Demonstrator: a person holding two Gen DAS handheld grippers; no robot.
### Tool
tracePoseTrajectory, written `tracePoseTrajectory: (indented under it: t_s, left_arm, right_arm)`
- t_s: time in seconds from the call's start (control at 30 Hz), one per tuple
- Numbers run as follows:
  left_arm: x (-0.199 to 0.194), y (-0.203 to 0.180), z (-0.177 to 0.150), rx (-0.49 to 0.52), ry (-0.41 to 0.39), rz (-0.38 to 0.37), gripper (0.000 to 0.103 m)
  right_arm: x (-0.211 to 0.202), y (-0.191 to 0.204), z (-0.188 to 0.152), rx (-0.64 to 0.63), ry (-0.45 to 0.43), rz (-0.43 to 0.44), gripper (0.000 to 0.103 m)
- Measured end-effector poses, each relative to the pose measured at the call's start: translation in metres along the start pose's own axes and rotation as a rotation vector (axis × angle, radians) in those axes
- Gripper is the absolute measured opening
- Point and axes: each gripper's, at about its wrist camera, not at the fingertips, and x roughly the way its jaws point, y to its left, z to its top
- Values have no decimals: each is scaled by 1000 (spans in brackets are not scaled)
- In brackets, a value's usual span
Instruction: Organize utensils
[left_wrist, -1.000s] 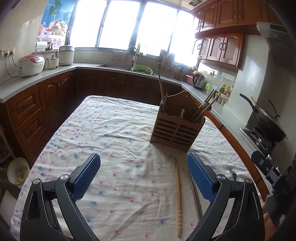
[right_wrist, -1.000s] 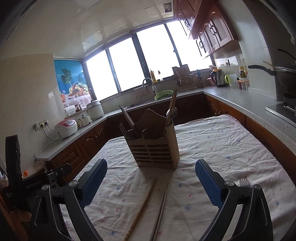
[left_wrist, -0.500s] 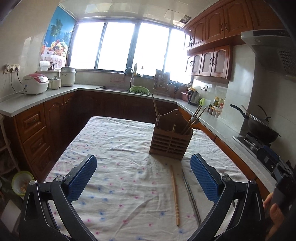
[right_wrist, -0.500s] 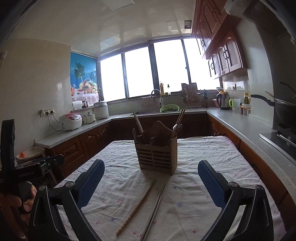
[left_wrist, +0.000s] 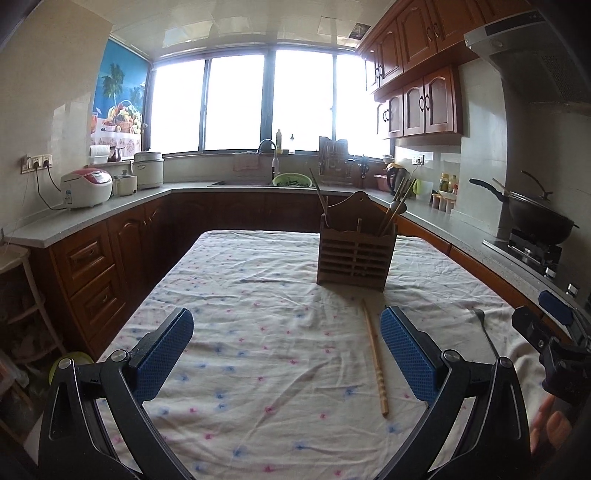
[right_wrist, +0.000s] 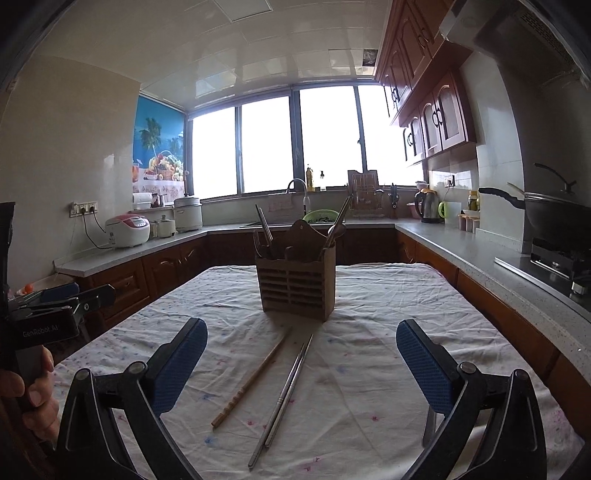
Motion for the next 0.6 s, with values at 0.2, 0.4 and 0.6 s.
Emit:
tracePoseTrajectory:
  t_s: [0.2,0.4,0.6]
  left_arm:
    - [-8,-4,-5,15,-20,16,103]
    - [-5,-6,-14,23,-2,23,103]
    - [-4,-8,-22,23,-2,27,103]
  right_arm:
    - [-9,-4,-3,16,-15,-5,103]
    - [-11,-5,-11,35,1,4,103]
    - [-16,-6,-19,47,-6,9,103]
